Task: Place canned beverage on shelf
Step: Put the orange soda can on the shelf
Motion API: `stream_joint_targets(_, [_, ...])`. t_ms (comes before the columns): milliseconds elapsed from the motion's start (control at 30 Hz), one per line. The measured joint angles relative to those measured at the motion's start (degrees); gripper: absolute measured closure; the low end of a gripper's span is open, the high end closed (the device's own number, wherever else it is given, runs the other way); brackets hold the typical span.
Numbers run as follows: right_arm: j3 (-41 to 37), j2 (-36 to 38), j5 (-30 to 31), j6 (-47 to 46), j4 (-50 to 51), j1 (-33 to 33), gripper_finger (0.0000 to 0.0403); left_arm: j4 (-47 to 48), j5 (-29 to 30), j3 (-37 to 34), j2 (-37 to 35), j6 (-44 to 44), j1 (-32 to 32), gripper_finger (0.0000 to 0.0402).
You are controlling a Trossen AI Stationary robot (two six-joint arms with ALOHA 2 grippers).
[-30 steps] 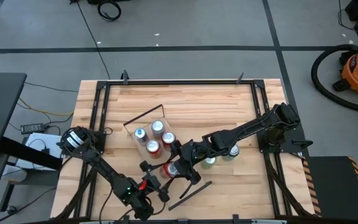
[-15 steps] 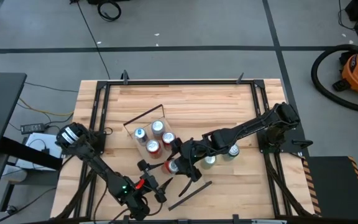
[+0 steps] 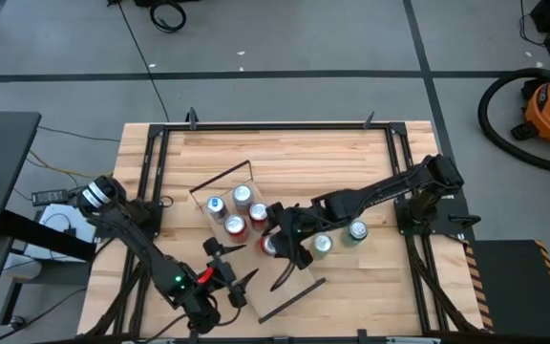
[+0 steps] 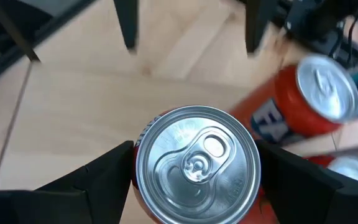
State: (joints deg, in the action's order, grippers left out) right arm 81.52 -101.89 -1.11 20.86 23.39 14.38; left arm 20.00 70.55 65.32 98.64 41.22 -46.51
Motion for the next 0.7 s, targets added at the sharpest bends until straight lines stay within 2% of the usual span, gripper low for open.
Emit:
stream_joint_targets(167, [0.0, 0.0, 0.01, 0.2, 4.18, -1.57, 0.0081, 1.28, -3.65, 0.0, -2.64, 0.73, 0.05, 0.0051])
stream_joint_targets(467, [0.13, 0.11, -0.32, 0.3, 6.59, -3.04, 0.0081, 2.89, -5.72, -0.02, -7.13, 0.33, 0.11, 0.0051])
stream_joint_targets(700, [0.13, 0.11, -4.03, 0.13, 6.84, -4.76, 0.0081, 2.98, -6.39, -0.02, -8.52, -0.49, 0.12, 0.0051])
